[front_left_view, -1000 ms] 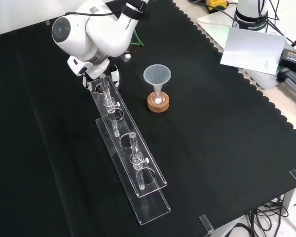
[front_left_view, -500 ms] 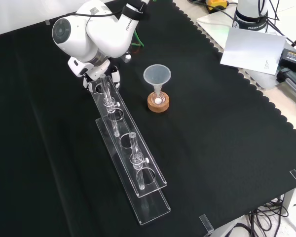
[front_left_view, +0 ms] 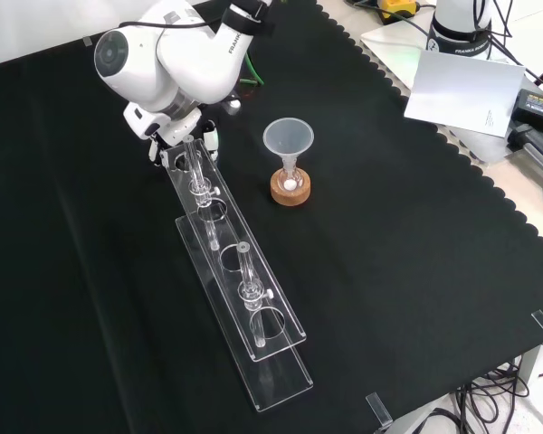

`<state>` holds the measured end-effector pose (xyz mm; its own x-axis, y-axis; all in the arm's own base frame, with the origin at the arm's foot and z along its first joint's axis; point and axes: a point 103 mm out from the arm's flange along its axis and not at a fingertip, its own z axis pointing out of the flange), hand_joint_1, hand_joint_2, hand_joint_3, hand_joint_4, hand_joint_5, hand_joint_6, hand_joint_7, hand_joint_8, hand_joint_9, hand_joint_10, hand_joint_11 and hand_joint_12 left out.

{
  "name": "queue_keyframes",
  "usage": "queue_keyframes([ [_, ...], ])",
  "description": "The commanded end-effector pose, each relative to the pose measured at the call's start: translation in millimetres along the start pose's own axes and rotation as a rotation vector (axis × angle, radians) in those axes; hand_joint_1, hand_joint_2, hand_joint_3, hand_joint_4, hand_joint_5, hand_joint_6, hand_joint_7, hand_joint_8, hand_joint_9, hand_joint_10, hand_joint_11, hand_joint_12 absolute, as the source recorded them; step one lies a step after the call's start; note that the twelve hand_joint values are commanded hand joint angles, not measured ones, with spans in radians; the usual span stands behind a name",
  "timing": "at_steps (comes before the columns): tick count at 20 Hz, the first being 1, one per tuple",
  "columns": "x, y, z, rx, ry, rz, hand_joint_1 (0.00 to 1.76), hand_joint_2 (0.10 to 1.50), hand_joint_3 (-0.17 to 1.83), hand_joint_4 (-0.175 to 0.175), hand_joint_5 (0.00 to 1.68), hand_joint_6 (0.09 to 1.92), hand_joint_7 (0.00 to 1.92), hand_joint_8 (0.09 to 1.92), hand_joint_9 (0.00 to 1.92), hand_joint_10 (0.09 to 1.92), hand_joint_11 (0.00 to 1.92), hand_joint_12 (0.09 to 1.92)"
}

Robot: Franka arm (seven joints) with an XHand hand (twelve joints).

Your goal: Put the weighing funnel back on the table.

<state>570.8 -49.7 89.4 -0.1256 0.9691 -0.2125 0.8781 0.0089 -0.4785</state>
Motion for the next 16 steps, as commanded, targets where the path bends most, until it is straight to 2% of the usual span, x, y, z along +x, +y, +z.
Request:
queue_keyframes([
  [1, -1.5, -2.6, 0.2, -0.001, -0.012, -0.001, 0.98, 0.89, 0.19, 0.012, 1.01, 0.68, 0.59, 0.71, 1.21, 0.09, 0.98, 0.94],
  [4, 0.0, -4.4, 0.2, 0.002, -0.028, 0.0, 0.96, 0.74, 0.43, -0.024, 0.95, 0.65, 0.56, 0.71, 1.18, 0.09, 0.95, 0.96],
  [6, 0.4, -4.7, 0.0, 0.009, -0.027, 0.0, 0.96, 0.68, 0.53, -0.04, 0.81, 0.67, 0.51, 0.71, 1.15, 0.09, 0.92, 0.98],
  [11, -1.7, -10.2, 3.1, 0.017, -0.022, -0.006, 0.94, 0.63, 0.58, -0.047, 0.57, 0.65, 0.38, 0.71, 1.04, 0.09, 0.81, 1.05],
  [16, -4.2, -19.9, -2.7, -0.006, -0.002, -0.026, 0.9, 0.6, 0.58, -0.048, 0.39, 0.48, 0.25, 0.7, 0.89, 0.09, 0.58, 1.2],
])
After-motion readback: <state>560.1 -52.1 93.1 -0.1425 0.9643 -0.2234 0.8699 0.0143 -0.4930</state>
